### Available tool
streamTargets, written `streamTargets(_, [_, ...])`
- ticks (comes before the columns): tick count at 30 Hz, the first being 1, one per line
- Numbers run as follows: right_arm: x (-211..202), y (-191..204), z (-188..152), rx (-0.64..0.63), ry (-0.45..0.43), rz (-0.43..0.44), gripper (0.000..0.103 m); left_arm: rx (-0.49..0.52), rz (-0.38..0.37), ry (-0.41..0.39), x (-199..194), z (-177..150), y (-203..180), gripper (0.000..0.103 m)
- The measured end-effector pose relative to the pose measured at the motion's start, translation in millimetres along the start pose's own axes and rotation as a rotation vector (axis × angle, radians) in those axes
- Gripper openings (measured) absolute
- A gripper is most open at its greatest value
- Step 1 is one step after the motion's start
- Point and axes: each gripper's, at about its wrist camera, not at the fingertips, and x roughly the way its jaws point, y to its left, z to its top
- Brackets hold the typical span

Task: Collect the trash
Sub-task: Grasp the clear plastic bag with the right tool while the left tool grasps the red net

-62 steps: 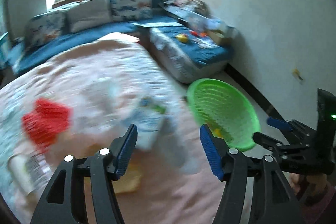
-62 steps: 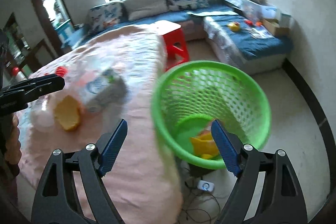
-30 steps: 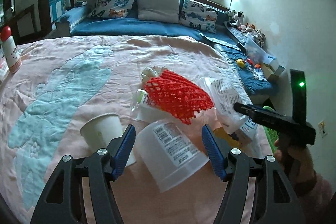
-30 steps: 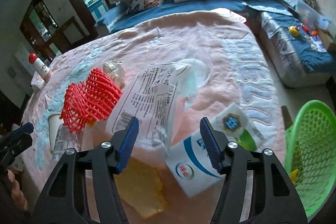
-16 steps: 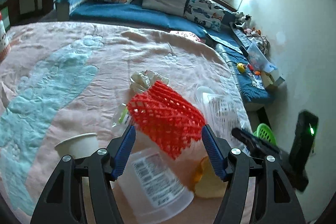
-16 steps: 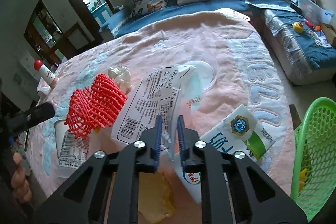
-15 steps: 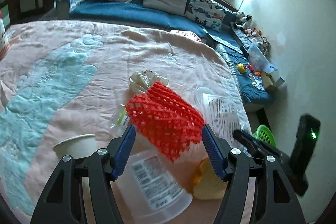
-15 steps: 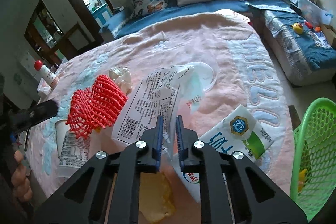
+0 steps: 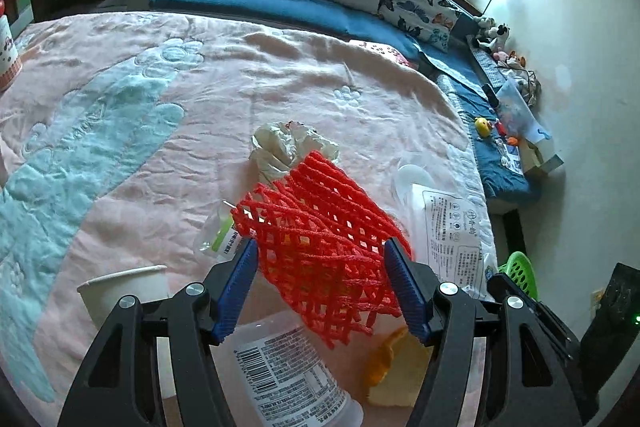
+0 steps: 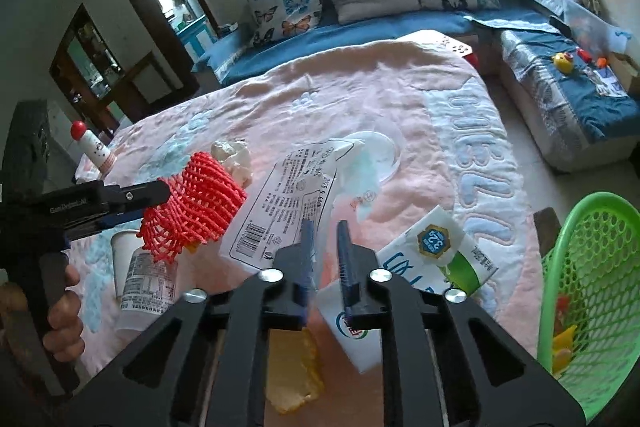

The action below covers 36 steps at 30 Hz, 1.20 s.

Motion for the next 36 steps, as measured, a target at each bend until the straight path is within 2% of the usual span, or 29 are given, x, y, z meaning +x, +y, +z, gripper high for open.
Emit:
streamTargets(1, [1,0,1,-0.001,-0.003,-0.010,0.050,0.000,0.003,0.002,1,1,0,0.061])
streamTargets(2, [1,0,1,-0.003,-0.005,-0.015,0.057,0.001,0.008,0.004,2,1,-1,0.061])
streamTargets(8, [20,-4,3,0.034,0.034,0.009,0.056,-0.011,0.011,0.031,11,1,0,0.050])
streamTargets(12, [34,-3,1,0.043,0.068,0.024,0.047,-0.019,-0.001,0.044,14,-1,3,0.031])
streamTargets(16, [38,-3,-1,0.057,0.077,0.055,0.027,-0.036,-0.025,0.046,13,-2,9,0.007])
streamTargets(17, [36,-2,-2,0.054,0.070,0.056,0.020,-0.038,-0.030,0.044,11,-3,10,0.007])
streamTargets(20, [27,2,-3,0.047,0.044,0.057,0.010,-0.034,-0.050,0.027,3,-5,12,0.006])
streamTargets(30, [-21,9,-6,0.002,-0.067,0.044,0.007,0.027,-0.158,-0.069,-46,-13,-4,0.006])
streamTargets(36, [-56,2,-6,0.017,-0.138,0.054,0.006,0.075,-0.175,-0.130,-73,-18,-19,0.006])
